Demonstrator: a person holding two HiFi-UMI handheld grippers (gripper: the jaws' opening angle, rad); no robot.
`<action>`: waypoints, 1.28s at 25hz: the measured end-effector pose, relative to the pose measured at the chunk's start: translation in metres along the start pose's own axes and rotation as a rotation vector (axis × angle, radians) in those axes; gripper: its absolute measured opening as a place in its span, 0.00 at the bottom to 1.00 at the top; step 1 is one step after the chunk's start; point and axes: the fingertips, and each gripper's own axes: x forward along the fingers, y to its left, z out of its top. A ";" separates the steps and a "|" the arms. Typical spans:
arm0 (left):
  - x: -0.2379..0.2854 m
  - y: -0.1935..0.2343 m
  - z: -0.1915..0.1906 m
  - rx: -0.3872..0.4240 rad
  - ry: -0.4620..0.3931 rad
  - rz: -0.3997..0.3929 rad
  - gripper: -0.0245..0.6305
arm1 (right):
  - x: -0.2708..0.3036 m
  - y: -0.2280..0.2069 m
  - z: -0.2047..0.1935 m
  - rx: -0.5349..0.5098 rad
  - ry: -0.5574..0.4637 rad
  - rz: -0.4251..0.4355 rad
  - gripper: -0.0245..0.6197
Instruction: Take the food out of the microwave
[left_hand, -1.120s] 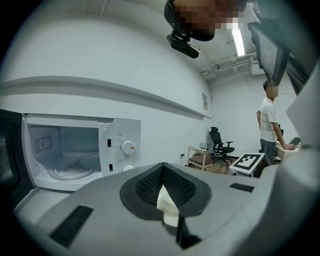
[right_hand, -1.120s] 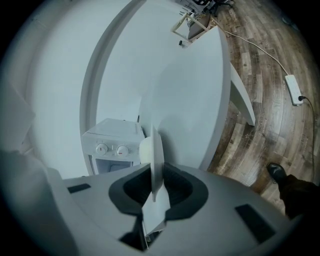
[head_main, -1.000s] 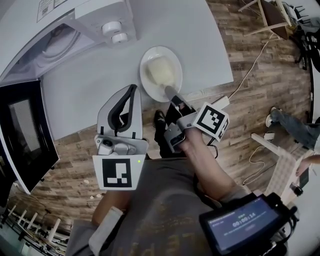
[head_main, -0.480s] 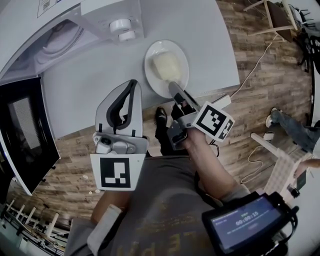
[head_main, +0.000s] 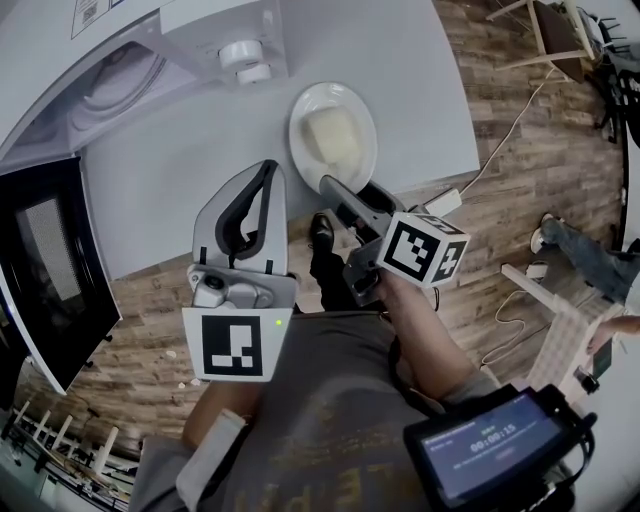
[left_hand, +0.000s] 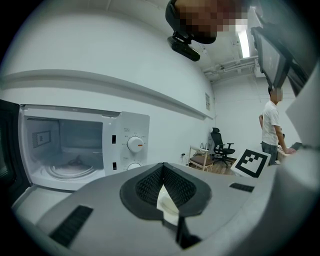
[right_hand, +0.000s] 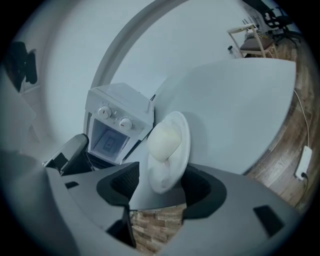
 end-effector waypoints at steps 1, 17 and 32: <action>0.000 0.000 0.000 0.001 0.001 -0.001 0.05 | 0.000 0.001 -0.001 -0.033 0.015 -0.001 0.46; -0.002 -0.006 0.000 0.008 -0.005 0.005 0.05 | -0.006 0.000 -0.032 -0.451 0.317 -0.088 0.48; -0.008 -0.014 -0.001 0.021 -0.004 0.009 0.05 | -0.014 -0.007 -0.038 -0.442 0.313 -0.088 0.46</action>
